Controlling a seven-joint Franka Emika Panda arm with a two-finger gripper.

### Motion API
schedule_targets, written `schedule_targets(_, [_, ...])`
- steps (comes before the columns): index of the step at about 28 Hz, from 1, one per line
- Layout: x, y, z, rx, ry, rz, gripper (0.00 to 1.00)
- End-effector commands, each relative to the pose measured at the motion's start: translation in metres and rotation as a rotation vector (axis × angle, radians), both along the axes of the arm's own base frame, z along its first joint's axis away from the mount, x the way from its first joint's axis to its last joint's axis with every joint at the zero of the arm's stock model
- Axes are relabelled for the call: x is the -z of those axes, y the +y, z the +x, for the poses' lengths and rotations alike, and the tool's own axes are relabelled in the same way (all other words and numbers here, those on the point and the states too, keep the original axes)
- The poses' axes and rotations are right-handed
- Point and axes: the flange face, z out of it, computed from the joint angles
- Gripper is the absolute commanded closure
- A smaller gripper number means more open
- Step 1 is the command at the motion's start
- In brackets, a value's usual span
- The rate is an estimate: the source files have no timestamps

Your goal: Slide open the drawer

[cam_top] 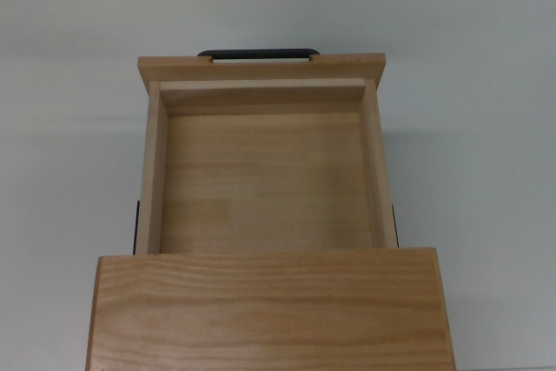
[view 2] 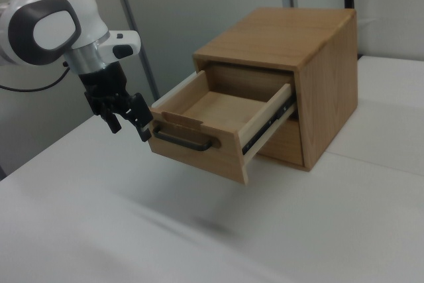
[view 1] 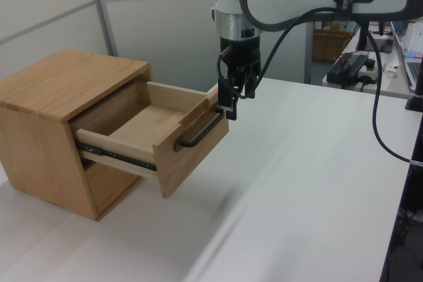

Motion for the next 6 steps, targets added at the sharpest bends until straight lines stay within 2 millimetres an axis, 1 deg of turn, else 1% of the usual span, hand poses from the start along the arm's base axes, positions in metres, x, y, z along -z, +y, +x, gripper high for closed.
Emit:
schedule_targets(1, [-0.0046,0.0042,0.0005,-0.020,0.011,0.023,0.00])
schedule_targets(6, [-0.0023,0.0044,0.0021,-0.018,0.014,0.023,0.00])
